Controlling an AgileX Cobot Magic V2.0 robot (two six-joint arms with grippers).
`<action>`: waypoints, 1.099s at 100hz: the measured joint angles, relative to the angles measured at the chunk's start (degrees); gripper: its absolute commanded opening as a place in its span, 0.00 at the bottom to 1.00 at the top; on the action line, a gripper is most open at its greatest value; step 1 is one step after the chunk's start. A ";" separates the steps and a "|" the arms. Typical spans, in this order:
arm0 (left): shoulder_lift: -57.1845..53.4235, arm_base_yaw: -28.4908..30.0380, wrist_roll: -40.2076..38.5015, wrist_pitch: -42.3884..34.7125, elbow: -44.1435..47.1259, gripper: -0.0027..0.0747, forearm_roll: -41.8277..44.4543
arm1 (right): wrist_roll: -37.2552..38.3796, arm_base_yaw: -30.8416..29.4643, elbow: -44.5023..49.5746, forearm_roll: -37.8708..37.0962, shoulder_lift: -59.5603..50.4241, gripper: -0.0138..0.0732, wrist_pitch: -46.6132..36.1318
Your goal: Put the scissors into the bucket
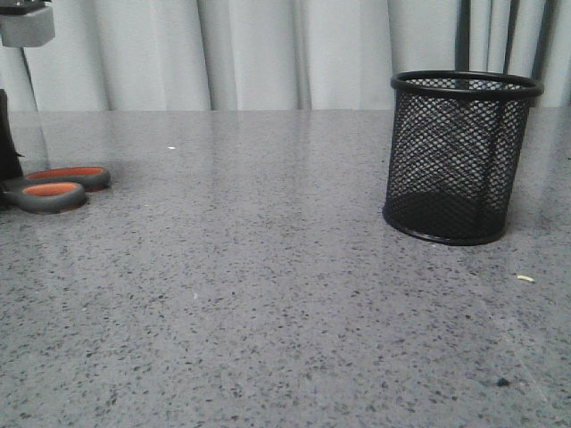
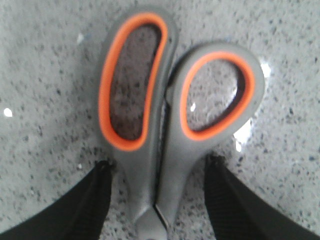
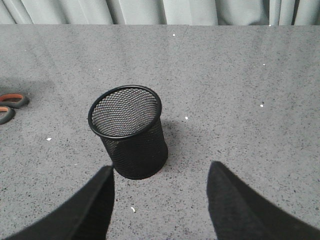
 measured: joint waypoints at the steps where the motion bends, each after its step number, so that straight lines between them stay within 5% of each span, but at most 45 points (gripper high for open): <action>1: 0.00 0.00 -0.13 0.09 0.00 0.54 0.00 | 0.00 0.00 0.00 0.01 0.00 0.59 0.00; 42: 0.46 0.00 -6.99 2.61 -0.58 0.53 2.77 | 0.00 0.00 0.00 2.63 0.00 0.59 -0.14; 80: 0.22 0.00 -7.08 3.97 -0.47 0.10 0.36 | 0.00 0.00 0.00 2.97 0.00 0.59 -0.14; 110: -4.80 0.00 -7.08 5.08 0.60 0.08 -1.20 | 0.00 0.00 0.00 4.21 0.00 0.59 -0.14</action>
